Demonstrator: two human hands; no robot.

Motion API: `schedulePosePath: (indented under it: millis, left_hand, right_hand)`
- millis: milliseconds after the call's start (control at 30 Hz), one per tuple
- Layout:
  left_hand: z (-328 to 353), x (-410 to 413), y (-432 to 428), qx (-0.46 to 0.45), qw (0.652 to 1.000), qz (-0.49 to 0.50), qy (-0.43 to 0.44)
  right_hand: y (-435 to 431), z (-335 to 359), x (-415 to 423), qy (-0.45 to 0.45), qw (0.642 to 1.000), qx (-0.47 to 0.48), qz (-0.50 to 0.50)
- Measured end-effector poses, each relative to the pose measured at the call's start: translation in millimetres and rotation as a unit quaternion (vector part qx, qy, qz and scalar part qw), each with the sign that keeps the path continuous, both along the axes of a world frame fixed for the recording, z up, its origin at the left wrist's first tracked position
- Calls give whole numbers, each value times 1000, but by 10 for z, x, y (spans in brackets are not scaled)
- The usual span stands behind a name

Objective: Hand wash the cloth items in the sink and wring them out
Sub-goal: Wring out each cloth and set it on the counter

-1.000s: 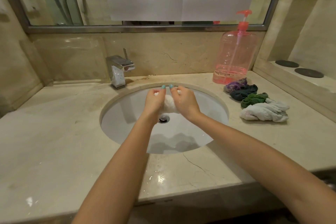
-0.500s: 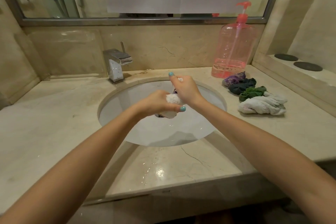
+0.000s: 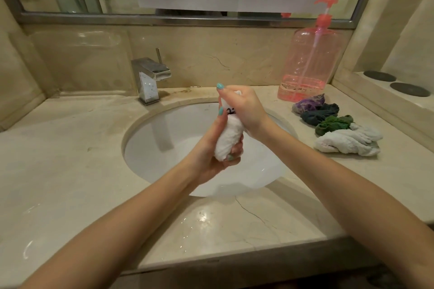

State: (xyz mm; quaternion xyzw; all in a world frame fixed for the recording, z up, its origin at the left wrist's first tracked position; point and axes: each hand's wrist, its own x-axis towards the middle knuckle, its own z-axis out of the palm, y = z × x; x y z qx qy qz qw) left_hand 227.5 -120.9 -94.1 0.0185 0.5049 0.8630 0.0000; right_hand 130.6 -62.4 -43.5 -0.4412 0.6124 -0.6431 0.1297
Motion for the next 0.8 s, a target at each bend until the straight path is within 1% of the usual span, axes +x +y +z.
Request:
schedulePosePath:
  millis: [100, 167, 200, 233, 300, 367, 433, 533, 567, 633, 700, 800]
  left_hand:
    - [0, 4, -57, 39, 999, -4, -12]
    - [-10, -23, -102, 38, 998, 4, -46]
    - [-19, -31, -122, 23, 997, 16, -76]
    - [-41, -41, -139, -6, 994, 31, -106]
    - [-86, -47, -149, -107, 982, 51, -146]
    - [-92, -35, -201, -191, 969, 39, -152]
    - [-16, -24, -244, -227, 962, 5, -154]
    - [217, -91, -194, -316, 937, -22, -148]
    - [304, -128, -128, -340, 929, -22, -141]
    - [451, -225, 43, -376, 920, -32, -109]
    - [559, -332, 266, -419, 905, -41, -54]
    - [657, -494, 730, -466, 885, -5, 14]
  right_hand:
    - [-40, -21, -32, -15, 1000, -9, 11]
    - [-87, -101, -87, -8, 1000, 13, -8]
    - [-112, -158, -115, -1, 999, 35, -19]
    - [-124, -221, -149, 4, 997, 64, -31]
    - [-95, -342, -232, 6, 990, 126, -57]
    - [16, -407, -305, 11, 983, 173, -65]
    - [208, -417, -370, -10, 980, 194, -45]
    - [657, -314, -489, -90, 977, 194, 7]
    - [843, -263, -538, -106, 976, 190, 24]
    - [1244, -135, -597, -110, 977, 178, 38]
    - [1652, -7, -627, -114, 979, 168, 10]
    - [2223, 128, -662, -98, 981, 161, -49]
